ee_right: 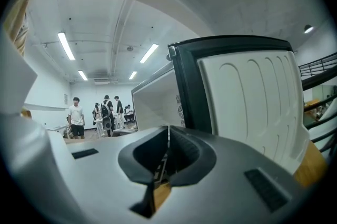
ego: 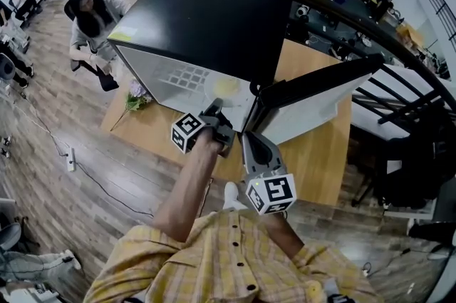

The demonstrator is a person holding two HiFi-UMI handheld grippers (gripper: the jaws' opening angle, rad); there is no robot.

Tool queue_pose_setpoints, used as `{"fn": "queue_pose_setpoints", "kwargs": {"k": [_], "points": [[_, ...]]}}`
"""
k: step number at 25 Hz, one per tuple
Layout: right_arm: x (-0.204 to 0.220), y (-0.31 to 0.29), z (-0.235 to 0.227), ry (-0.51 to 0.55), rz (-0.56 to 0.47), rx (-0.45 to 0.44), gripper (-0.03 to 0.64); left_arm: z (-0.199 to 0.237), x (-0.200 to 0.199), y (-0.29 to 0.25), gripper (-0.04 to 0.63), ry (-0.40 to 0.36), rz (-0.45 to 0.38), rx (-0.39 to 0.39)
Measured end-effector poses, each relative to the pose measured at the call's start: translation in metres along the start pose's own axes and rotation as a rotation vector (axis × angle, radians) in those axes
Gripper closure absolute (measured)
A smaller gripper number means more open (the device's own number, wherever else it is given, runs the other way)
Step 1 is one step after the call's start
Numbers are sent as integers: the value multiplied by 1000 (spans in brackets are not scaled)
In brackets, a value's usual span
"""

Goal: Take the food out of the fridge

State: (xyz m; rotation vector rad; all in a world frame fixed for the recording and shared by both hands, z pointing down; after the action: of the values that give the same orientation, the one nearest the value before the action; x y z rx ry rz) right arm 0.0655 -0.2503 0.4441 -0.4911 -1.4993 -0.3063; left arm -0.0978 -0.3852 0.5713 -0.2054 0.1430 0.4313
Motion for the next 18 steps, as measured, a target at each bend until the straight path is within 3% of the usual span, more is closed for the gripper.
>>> {"fn": "queue_pose_setpoints", "kwargs": {"k": [10,18], "points": [[1,4,8,3,3,4,609,-3,2,16,574,38,-9,24],[-4,5,15,16,-5,18,609,-22,10,41,574,27,-12,62]]}}
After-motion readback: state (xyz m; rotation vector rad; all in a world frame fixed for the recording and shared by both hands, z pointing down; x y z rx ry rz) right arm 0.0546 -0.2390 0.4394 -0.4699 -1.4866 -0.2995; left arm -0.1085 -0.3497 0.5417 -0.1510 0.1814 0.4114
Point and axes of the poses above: the fingertips, and each gripper's own axes: y backward along the fingers, z to its left, x out of its underside, the point moved 9 cm from there along y, backward along the fingers, and after that the axes turned 10 degrees about y, right-handed, at the moved point
